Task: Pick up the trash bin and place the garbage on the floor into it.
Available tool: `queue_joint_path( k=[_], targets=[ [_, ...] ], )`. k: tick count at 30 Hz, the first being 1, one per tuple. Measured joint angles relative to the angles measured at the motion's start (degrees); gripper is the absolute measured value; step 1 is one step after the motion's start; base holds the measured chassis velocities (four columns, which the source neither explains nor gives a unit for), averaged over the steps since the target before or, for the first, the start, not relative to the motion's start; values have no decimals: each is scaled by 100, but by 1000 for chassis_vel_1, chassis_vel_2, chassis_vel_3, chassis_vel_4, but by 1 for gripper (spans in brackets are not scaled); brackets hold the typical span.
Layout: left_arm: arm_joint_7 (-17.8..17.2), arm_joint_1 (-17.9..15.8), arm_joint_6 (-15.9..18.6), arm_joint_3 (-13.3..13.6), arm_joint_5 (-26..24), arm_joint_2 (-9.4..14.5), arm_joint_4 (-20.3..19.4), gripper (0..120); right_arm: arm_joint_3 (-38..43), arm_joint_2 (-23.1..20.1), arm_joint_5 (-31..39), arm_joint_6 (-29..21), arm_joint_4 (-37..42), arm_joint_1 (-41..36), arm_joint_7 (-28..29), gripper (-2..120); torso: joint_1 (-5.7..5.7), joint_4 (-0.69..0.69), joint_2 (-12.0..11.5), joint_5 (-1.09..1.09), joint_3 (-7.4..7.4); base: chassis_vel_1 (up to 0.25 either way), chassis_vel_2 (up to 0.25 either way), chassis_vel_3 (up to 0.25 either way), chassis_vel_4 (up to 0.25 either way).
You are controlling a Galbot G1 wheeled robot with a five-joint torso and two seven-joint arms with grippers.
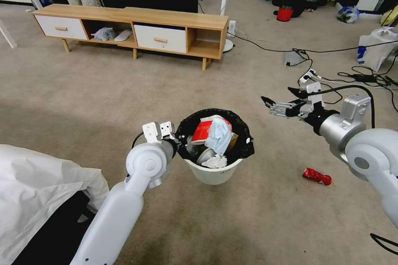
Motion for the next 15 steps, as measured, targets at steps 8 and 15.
queue_joint_path(
  k=[8,15],
  targets=[
    [16,23,0,-28,5,14,-21,2,7,189,205,-489,-179,-86,1152,100,0,0,0,0,0,0,0,0,0],
    [16,10,0,-29,6,10,-22,2,-121,370,488,-650,-292,-201,2223,100,0,-1,0,0,0,0,0,0,0]
  ],
)
